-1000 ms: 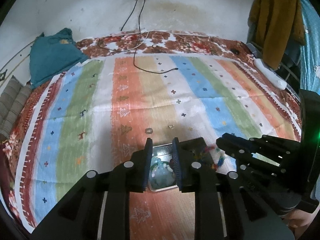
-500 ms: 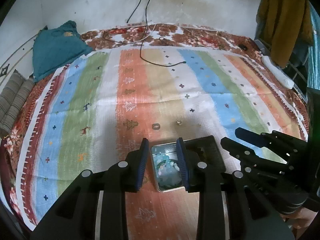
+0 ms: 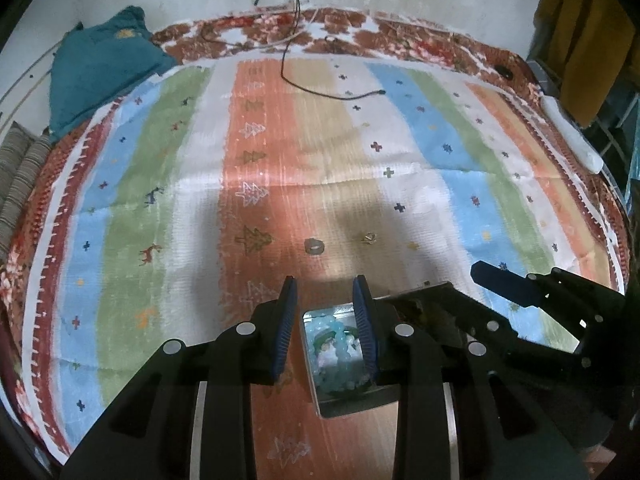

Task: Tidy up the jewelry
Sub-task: 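Open both tools to drop the two bracelets into the tin, then move both open tools to the small grey ring and gold ring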

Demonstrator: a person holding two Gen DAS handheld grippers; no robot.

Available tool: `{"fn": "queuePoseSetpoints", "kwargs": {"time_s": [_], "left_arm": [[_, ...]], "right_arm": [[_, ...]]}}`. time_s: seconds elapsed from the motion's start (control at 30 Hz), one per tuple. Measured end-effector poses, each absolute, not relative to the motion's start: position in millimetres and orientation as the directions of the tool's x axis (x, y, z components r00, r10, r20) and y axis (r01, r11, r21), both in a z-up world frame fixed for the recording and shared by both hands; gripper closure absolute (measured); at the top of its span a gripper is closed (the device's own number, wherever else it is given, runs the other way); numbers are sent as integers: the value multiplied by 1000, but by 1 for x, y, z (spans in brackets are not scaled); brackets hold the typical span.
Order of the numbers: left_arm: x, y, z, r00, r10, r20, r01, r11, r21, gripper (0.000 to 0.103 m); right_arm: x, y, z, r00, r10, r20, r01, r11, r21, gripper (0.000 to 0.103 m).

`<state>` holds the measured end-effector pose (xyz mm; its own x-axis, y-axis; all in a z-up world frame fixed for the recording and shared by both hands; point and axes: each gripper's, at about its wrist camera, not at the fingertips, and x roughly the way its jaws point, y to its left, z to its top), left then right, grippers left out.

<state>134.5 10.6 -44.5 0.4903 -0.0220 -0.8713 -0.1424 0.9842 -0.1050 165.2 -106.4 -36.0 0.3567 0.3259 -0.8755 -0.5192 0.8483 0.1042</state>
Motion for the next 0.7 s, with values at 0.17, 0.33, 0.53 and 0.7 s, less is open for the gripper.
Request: {"fn": "queuePoseSetpoints", "kwargs": {"time_s": [0.17, 0.33, 0.53, 0.7], "left_arm": [[152, 19, -55, 452, -22, -892, -164, 981, -107, 73], [164, 24, -63, 425, -24, -905, -172, 979, -107, 71], [177, 27, -77, 384, -21, -923, -179, 979, -97, 71], [186, 26, -86, 361, -25, -932, -169, 981, -92, 71]], "right_arm": [[180, -104, -47, 322, 315, -893, -513, 851, 115, 68], [190, -101, -55, 291, 312, -904, -509, 851, 130, 68], [202, -97, -65, 258, 307, -916, -502, 853, 144, 68], [214, -97, -75, 228, 301, -926, -488, 858, 159, 68]]}}
